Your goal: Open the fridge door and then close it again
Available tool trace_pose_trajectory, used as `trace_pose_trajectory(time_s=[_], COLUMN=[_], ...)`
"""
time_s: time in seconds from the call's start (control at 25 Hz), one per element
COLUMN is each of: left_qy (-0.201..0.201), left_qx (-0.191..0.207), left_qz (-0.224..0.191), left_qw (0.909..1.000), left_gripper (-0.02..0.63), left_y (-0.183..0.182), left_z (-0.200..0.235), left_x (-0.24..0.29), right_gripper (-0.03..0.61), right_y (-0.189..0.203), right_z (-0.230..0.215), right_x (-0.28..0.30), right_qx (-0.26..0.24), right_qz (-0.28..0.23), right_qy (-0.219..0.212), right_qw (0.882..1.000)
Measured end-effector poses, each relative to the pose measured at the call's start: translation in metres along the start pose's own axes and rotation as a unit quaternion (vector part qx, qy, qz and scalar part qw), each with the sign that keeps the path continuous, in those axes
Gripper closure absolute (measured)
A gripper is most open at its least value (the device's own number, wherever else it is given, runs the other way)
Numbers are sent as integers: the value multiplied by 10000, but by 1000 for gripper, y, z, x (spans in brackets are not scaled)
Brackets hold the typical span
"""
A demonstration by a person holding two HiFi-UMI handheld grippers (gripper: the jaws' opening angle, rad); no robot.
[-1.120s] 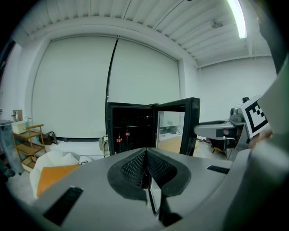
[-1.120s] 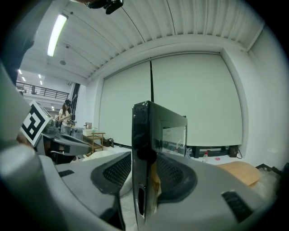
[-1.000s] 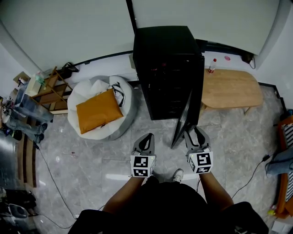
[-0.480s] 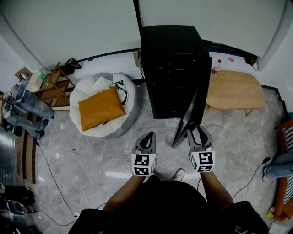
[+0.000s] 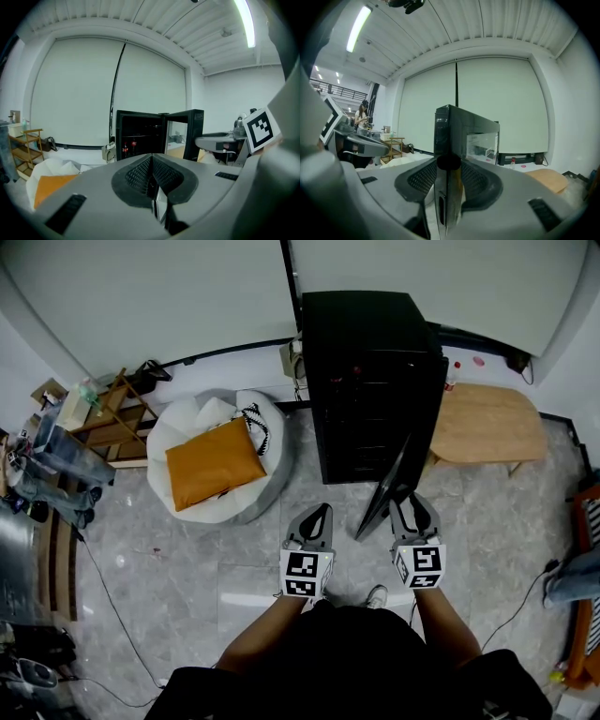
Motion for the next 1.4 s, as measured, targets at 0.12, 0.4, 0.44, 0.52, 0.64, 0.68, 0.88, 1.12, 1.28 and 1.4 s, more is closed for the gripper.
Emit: trace_pose_trajectory(time_s=[0.12, 0.4, 0.44, 0.52, 0.64, 0.68, 0.88, 1.12, 1.28, 1.4], left_qy=[107, 304, 362, 490, 652, 700, 674, 512, 315, 165], left_qx=[82, 245, 264, 281, 284, 294, 373, 338, 303, 247], left_qz=[-50, 40, 22, 4, -55, -60, -66, -107, -61, -35], left_qw=[9999, 9992, 9990, 9984, 9975, 9971, 9970, 9981, 9990, 9996], left_gripper=[592, 591, 591, 591, 592, 592, 591, 591, 591, 591], left_y=[-2, -1, -1, 1, -2, -3, -5, -14, -15, -14], left_z=[9, 32, 36, 42, 48, 50, 60, 74, 85, 93], left_x=[-1, -7, -8, -9, -11, -11, -3, 9, 17, 24], right_gripper=[416, 420, 420, 420, 420, 422, 420, 426, 426, 426], right_y=[-1, -3, -3, -4, -7, -7, -10, -18, -19, -21], right_z=[8, 27, 29, 34, 40, 42, 48, 58, 62, 67], right_x=[6, 22, 25, 29, 36, 38, 56, 71, 83, 92], right_qx=[8, -79, -78, -46, 12, 14, -34, -130, -180, -172], right_qz=[-4, -16, -18, -16, -11, -17, -11, -5, -3, -28], right_qy=[50, 165, 188, 239, 305, 307, 157, -143, -409, -631], right_qw=[10000, 9998, 9998, 9997, 9995, 9995, 9999, 9998, 9990, 9979])
Point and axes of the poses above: the fingertips, and each gripper's own axes: x forward along the fingers, z to its left, y out of its underside, the point moved 10 cm from there along -x, backward along the fingers, and after that the axes turned 4 degrees about y, right-handed, at the moved point
